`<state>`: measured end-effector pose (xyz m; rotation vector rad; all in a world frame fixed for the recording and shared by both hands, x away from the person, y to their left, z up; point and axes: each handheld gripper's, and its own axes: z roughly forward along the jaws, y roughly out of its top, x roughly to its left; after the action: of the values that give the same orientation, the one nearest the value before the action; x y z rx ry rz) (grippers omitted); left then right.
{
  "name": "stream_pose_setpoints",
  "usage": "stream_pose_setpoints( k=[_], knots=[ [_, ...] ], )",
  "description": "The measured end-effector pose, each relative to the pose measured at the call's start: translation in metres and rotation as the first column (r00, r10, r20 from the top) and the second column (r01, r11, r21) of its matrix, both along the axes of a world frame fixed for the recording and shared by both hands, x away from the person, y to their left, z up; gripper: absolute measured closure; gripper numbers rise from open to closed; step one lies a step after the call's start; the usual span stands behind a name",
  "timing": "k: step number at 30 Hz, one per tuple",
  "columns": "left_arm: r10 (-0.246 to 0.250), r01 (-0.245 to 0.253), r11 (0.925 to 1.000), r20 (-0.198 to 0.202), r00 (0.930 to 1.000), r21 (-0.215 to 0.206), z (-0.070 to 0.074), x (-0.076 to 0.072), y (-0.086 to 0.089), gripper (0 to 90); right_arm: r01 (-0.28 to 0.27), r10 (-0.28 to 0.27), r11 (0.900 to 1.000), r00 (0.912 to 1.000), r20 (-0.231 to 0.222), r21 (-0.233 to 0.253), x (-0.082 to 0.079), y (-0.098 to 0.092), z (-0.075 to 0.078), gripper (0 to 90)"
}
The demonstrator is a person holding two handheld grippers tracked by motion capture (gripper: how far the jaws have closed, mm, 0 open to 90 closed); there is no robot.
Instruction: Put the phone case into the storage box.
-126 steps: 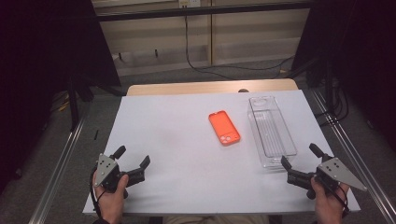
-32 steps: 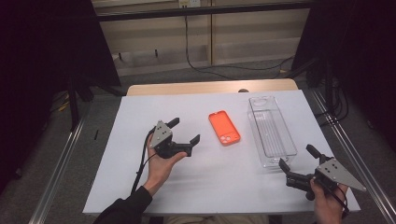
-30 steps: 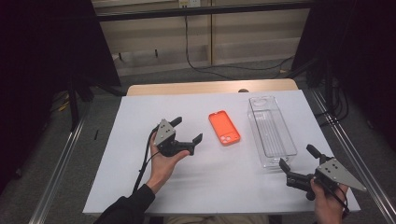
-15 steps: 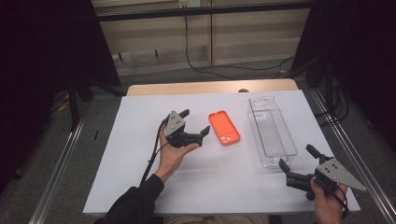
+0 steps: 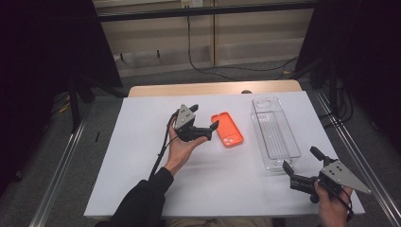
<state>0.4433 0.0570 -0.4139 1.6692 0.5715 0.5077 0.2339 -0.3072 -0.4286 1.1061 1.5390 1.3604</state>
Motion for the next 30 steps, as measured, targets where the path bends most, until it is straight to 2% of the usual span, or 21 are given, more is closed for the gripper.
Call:
stream_pose_setpoints(
  k=[1, 8, 12, 16, 18, 20, 21, 23, 27, 30],
  knots=[
    [-0.006, 0.006, 0.9999, -0.003, 1.0000, 0.013, -0.004, 0.001, -0.004, 3.2, -0.002, 0.002, 1.000, 1.0000, 0.000, 0.002, 0.000, 0.000, 0.000, 0.0],
    [-0.015, 0.015, 0.9998, -0.012, 0.9998, 0.016, -0.016, 0.007, -0.013, 7.0, -0.003, 0.003, 1.000, 1.0000, 0.001, 0.001, 0.000, 0.000, 0.000, 0.0],
    [-0.023, 0.023, 0.9995, -0.014, 0.9996, 0.023, -0.018, 0.012, -0.016, 14.2, -0.003, 0.003, 1.000, 1.0000, 0.001, 0.001, 0.000, 0.000, 0.000, 0.0],
    [-0.032, 0.032, 0.9994, -0.023, 0.9992, 0.015, -0.018, 0.015, -0.020, 16.8, -0.004, 0.004, 1.000, 1.0000, 0.000, 0.000, 0.000, 0.000, 0.000, 0.0],
    [-0.032, 0.033, 0.9992, -0.021, 0.9993, 0.023, -0.017, 0.015, -0.022, 19.3, -0.003, 0.003, 1.000, 1.0000, -0.001, 0.000, 0.000, 0.000, 0.000, 0.0],
    [-0.051, 0.051, 0.9986, -0.030, 0.9983, 0.011, -0.018, 0.015, -0.023, 24.3, -0.004, 0.004, 1.000, 1.0000, 0.000, -0.001, 0.000, 0.000, 0.000, 0.0],
    [-0.071, 0.071, 0.9974, -0.038, 0.9967, 0.003, -0.018, 0.015, -0.024, 32.6, -0.005, 0.005, 1.000, 1.0000, 0.000, 0.000, 0.000, 0.000, 0.000, 0.0],
    [-0.072, 0.072, 0.9974, -0.046, 0.9963, 0.003, -0.018, 0.014, -0.025, 35.5, -0.005, 0.005, 1.000, 1.0000, 0.000, 0.000, 0.000, 0.000, 0.000, 0.0],
    [-0.097, 0.097, 0.9953, -0.049, 0.9941, -0.001, -0.018, 0.014, -0.026, 52.0, -0.004, 0.004, 1.000, 1.0000, 0.000, 0.001, -0.001, 0.000, 0.000, 0.0],
    [-0.102, 0.103, 0.9947, -0.050, 0.9935, 0.006, -0.018, 0.015, -0.027, 58.1, -0.005, 0.005, 1.000, 1.0000, -0.003, 0.002, -0.001, 0.000, 0.000, 0.0]
  ],
)
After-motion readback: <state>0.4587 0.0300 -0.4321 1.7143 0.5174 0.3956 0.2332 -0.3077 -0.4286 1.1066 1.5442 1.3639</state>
